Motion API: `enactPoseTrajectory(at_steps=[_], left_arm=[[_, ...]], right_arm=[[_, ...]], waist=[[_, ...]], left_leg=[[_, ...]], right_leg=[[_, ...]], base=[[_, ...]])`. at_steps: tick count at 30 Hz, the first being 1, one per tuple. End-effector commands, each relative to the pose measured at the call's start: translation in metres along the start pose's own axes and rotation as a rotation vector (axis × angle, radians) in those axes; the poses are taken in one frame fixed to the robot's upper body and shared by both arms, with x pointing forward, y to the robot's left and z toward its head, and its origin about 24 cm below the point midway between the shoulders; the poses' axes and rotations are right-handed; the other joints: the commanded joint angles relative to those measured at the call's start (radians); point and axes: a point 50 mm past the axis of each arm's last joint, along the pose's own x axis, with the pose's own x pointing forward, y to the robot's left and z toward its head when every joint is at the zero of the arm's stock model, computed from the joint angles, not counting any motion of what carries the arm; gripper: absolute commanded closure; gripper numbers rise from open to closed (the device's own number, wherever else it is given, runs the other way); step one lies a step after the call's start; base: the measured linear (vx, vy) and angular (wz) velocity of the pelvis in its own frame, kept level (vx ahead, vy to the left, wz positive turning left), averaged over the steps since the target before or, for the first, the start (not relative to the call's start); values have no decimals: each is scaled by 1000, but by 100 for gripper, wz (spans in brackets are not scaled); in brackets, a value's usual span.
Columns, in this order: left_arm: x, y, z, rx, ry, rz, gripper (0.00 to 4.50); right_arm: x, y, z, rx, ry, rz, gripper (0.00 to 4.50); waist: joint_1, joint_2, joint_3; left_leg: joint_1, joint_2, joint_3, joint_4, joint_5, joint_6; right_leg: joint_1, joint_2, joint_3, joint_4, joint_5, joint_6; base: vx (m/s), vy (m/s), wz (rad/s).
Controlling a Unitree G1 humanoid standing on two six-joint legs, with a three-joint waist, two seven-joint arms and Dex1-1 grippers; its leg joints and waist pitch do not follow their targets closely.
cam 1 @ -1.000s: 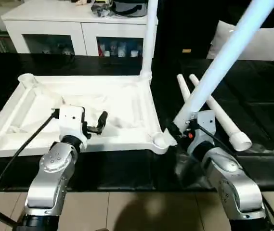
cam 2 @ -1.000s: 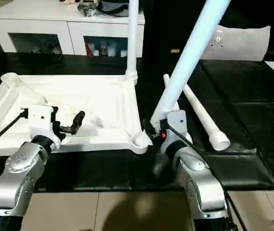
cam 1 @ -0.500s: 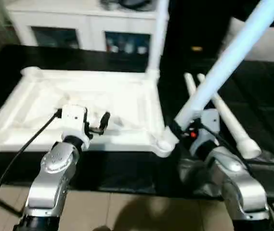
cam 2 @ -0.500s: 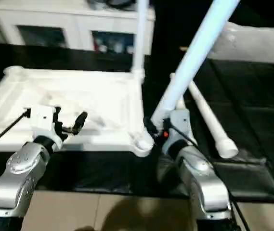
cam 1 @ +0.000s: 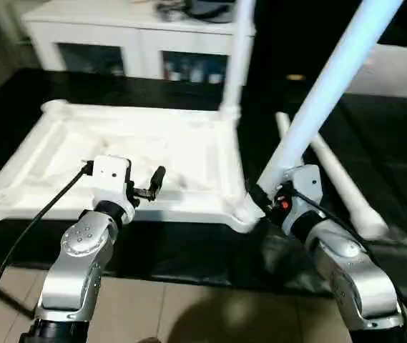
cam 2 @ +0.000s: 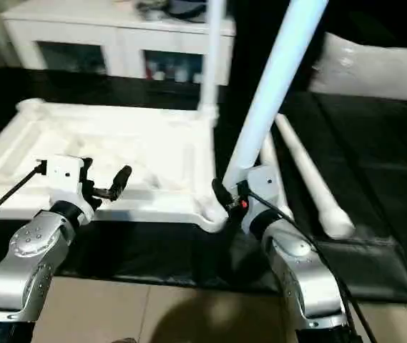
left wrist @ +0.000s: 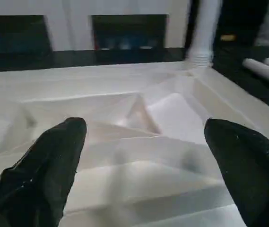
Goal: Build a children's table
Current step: Move to table
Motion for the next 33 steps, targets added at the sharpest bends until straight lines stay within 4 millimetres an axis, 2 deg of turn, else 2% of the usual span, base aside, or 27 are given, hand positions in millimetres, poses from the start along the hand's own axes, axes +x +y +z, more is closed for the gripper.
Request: enactPoseTrajectory(at_steps=[1,3,5,6,7,9,10,11,12,14,15,16,17,18,19,20,21,22,23,24,25,26,27,28,29,30,33], left_arm=[[0,-1,4,4,-8,-8,0],[0,-1,4,3,-7,-8,0],[0,-1,4,1,-6,-7,0],[0,-1,4,1,-6,-6,0],[0,-1,4,0,-6,-5,0],[0,-1,4,0,-5,-5,0],[0,-1,4,1,-5,-5,0],[-1,-1,4,2,-4,-5,0],[-1,-1,4,2,-4,-5,0],[-1,-1,4,4,-2,-5,0],[-2,-1,4,5,-2,-4,0],[-2,0,4,6,-2,-4,0],[-2,0,4,6,-2,-3,0],[-2,0,4,7,-2,-3,0],[-2,0,4,7,-1,-3,0],[-2,0,4,7,-3,-4,0],[-2,0,4,7,-4,-5,0],[-2,0,4,8,-4,-6,0],[-2,-1,4,9,-4,-5,0],[-2,-1,4,10,-4,-5,0],[-2,-1,4,11,-5,-5,0],[-2,-1,4,11,-4,-6,0],[-1,-1,4,12,-3,-6,0],[-1,-1,4,13,-3,-7,0],[-1,-2,4,13,-4,-8,0],[-1,-2,5,13,-4,-9,0],[-1,-2,5,13,-5,-10,0]], right_arm=[[-3,-4,-1,21,3,-25,261],[-3,-4,-1,10,5,-19,261],[-3,-4,-1,1,5,-13,261],[-3,-4,-1,0,6,-14,261],[-3,-4,-1,0,6,-14,261],[-3,-4,-1,-1,6,-17,261],[-3,-4,-1,-1,6,-18,261],[-3,-4,0,-9,7,-7,261],[-3,-4,0,-19,10,3,261],[-2,-2,-1,-40,16,12,261],[-2,-2,-1,-38,14,15,261],[-2,-1,0,-34,6,13,261],[-2,-1,0,-15,-3,7,261],[-3,-3,1,13,-9,-6,261],[-3,-3,1,9,-10,-11,261],[-3,-3,1,1,-8,-11,261],[-3,-3,1,-9,-6,-9,261],[-3,-3,0,-9,-5,-9,261],[-3,-3,0,-8,-5,-9,261],[-3,-3,0,-8,-5,-9,261],[-3,-3,0,-9,-5,-10,261],[-3,-3,0,-9,-5,-10,261],[-3,-3,0,-10,-5,-12,261],[-3,-3,0,-10,-5,-13,261],[-3,-3,0,-11,-4,-15,261],[-3,-3,-1,-11,-4,-15,261],[-3,-3,-1,-12,-4,-17,261]], waist=[[-14,14,-31],[-11,16,-36],[-2,12,-59],[0,8,-69],[3,11,-74],[1,11,-86],[1,11,-86],[-1,10,-92],[0,10,-96],[0,9,-96],[17,3,-100],[21,-3,-93],[11,18,-86],[-24,54,-98],[-66,29,-101],[-31,28,-88],[-37,20,-86],[-9,-34,-75],[9,-57,-70],[56,-56,-74],[60,-57,-75],[67,-48,-67],[60,-43,-62],[52,-21,-61],[54,-1,-79],[49,4,-83],[43,4,-70]], left_leg=[[51,71,-19,-102,-722,-51],[57,77,-20,-118,-737,-54],[15,60,5,-120,-480,6],[6,55,18,-114,-339,45],[7,52,23,-110,-268,65],[15,38,25,-87,-23,161],[15,38,25,-87,-23,161],[27,31,22,-72,105,249],[38,29,19,-64,166,302],[52,28,14,-57,225,358],[-28,-20,11,-31,241,419],[-59,-26,2,-21,235,438],[-39,-19,-18,-25,226,421],[180,87,-94,-44,224,391],[196,131,-147,-63,320,492],[204,155,-135,-44,327,546],[186,156,-137,-54,335,559],[118,55,-36,-32,140,408],[55,-5,-2,-8,48,349],[-15,-30,6,76,-38,247],[-37,-11,-4,75,-1,192],[-25,-4,-2,26,94,78],[-10,7,3,-10,112,48],[-8,25,4,-42,132,32],[5,48,-3,-36,160,22],[12,58,-8,-40,164,-3],[20,65,-5,-59,-10,-47]], right_leg=[[5,-29,40,-106,-645,-82],[16,-23,58,-86,-524,-104],[68,-31,78,-80,-369,-152],[86,-31,80,-78,-298,-169],[90,-29,78,-75,-249,-179],[94,-9,68,-52,-64,-200],[94,-9,68,-52,-64,-200],[90,3,61,-36,12,-208],[85,10,58,-28,27,-209],[79,15,56,-22,18,-208],[147,-15,39,-48,47,-155],[165,-38,26,-59,50,-113],[157,-29,-2,-63,-1,-69],[-17,51,4,41,-142,-92],[-50,48,26,85,-170,-49],[-107,21,74,120,-185,-30],[-116,11,92,140,-159,-15],[-64,-21,155,25,1,-52],[3,-35,197,-11,-38,-64],[88,-133,289,-49,-56,-143],[106,-134,276,-27,16,-156],[72,-76,217,5,217,-136],[51,-48,187,10,252,-124],[40,-17,158,18,268,-119],[30,-8,161,38,314,-131],[28,-4,155,40,316,-163],[24,-8,154,19,158,-210]], base=[[58,-27,6],[116,2,1],[117,1,-7],[0,0,0],[104,-8,-3],[127,-2,-3],[134,2,-2],[133,1,1],[212,3,1],[131,4,2],[0,0,0],[98,18,29],[103,7,52],[214,-106,44],[157,-120,18],[139,-151,-7],[43,-70,8],[43,-70,8],[42,-87,18],[49,-85,3],[49,-85,3],[15,-72,-9],[0,0,0],[0,0,0],[0,0,0],[0,0,0],[-17,16,0]])
